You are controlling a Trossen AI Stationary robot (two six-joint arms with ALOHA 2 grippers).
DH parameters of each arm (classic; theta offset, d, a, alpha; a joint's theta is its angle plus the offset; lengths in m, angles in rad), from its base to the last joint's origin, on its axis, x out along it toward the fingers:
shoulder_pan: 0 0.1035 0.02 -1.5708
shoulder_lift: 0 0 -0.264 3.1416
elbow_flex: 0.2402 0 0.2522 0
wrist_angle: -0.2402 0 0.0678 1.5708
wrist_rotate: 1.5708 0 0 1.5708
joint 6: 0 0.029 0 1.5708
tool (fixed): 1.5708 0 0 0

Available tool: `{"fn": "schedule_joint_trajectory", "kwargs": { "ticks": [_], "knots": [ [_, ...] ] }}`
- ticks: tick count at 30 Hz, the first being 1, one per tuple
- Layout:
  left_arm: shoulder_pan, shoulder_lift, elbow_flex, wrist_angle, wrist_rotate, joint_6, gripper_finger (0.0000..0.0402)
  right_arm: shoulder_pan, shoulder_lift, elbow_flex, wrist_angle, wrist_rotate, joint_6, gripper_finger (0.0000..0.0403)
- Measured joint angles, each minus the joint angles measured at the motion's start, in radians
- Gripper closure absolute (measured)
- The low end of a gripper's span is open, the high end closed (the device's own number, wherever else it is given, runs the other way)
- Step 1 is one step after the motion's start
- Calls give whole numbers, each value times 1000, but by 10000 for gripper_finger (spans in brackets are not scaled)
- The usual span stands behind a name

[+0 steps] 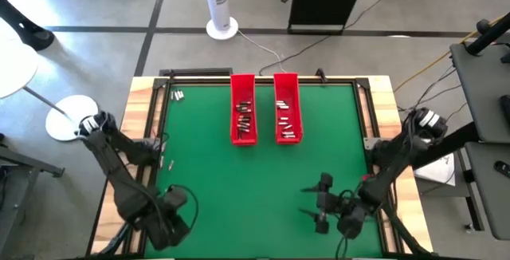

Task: Sort batteries
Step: Put the silver battery into the right red bin

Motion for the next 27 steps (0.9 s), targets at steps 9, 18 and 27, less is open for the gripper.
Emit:
{"fn": "schedule_joint_trajectory", "kwargs": {
  "ticks": [9, 18, 27],
  "knots": [
    [-34, 55, -176, 229, 220, -158, 233, 161, 211, 194, 56, 2, 93, 126],
    [-33, 33, -388, 420, 326, -254, 233, 253, 413, 449, 48, 3, 83, 130],
    [-33, 29, -447, 412, 361, -240, 233, 286, 510, 619, -24, 4, 81, 131]
  ]
}}
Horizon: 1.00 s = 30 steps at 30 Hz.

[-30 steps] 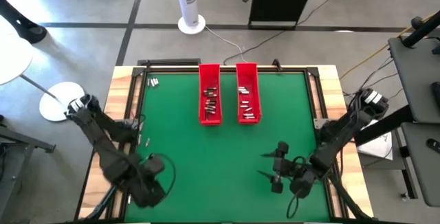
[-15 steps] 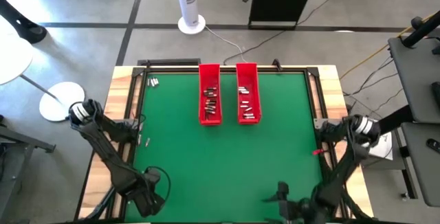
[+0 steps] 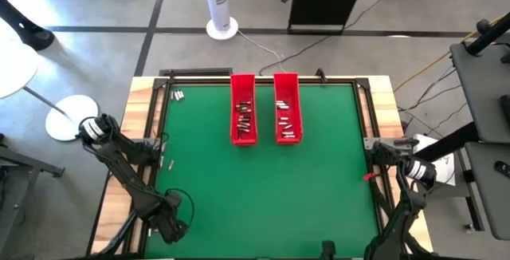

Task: Sort batteries
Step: Put the silver battery into the right red bin

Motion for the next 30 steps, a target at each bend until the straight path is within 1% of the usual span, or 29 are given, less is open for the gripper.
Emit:
{"fn": "schedule_joint_trajectory", "kwargs": {
  "ticks": [4, 8, 11, 18, 21, 23, 25, 30],
  "knots": [
    [3, -16, -58, 38, 33, 9, 233, 6, 10, 42, -24, 0, -11, 139],
    [4, -63, -111, 60, 33, -3, 233, 12, 10, 47, -30, 0, -25, 144],
    [4, -88, -157, 154, 30, -11, 233, 13, 9, 47, -38, 0, -31, 144],
    [4, -75, -218, 225, 39, -22, 234, 12, 7, 47, -83, 0, -34, 135],
    [6, -70, -237, 257, 42, -15, 242, 11, 4, 47, -98, -1, -34, 139],
    [6, -71, -248, 279, 47, -15, 254, 10, 2, 47, -109, 0, -34, 144],
    [8, -72, -257, 299, 52, -13, 277, 10, 2, 47, -112, 6, -40, 148],
    [10, -71, -262, 307, 56, 13, 366, 10, -3, 47, -115, 7, -54, 157]
  ]
}}
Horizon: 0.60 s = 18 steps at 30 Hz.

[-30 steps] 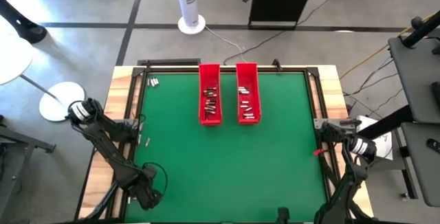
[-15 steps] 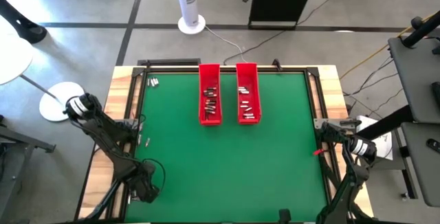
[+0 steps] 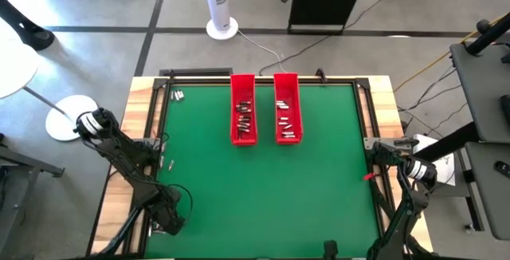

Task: Sort batteries
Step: Put the silver battery into the right red bin

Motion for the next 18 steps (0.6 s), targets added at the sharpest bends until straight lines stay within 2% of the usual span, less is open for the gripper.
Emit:
{"fn": "schedule_joint_trajectory", "kwargs": {
  "ticks": [2, 6, 10, 18],
  "knots": [
    [7, -1, 0, -1, 0, 13, 380, 0, -3, 0, 0, 0, -1, 160],
    [51, 3, 40, -90, -58, 99, 373, 0, -5, 0, 0, 18, -13, 164],
    [140, 4, 112, -196, -201, 246, 378, -4, -5, -1, -16, 63, -17, 164],
    [359, 18, 257, -227, -520, 628, 379, -44, 3, -9, -19, 109, -15, 161]
  ]
}}
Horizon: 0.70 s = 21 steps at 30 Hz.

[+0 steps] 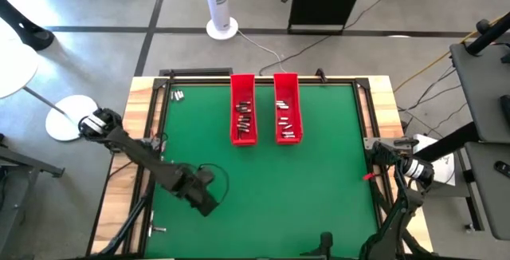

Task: Sort batteries
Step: Put the silver battery into the right red bin

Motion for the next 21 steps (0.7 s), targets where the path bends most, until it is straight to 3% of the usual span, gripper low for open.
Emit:
{"fn": "schedule_joint_trajectory", "kwargs": {
  "ticks": [4, 7, 13, 21],
  "knots": [
    [121, 35, 64, 59, -99, 191, 379, -23, 22, -1, -4, -4, 13, 170],
    [211, 68, 106, 140, -105, 252, 379, -34, 24, -1, -1, -4, 26, 175],
    [297, 191, 221, 124, -86, 122, 379, -37, 21, -1, -1, 57, 44, 171],
    [323, 419, 435, -25, 55, -8, 379, -63, 81, -1, -2, 211, 119, 147]
  ]
}}
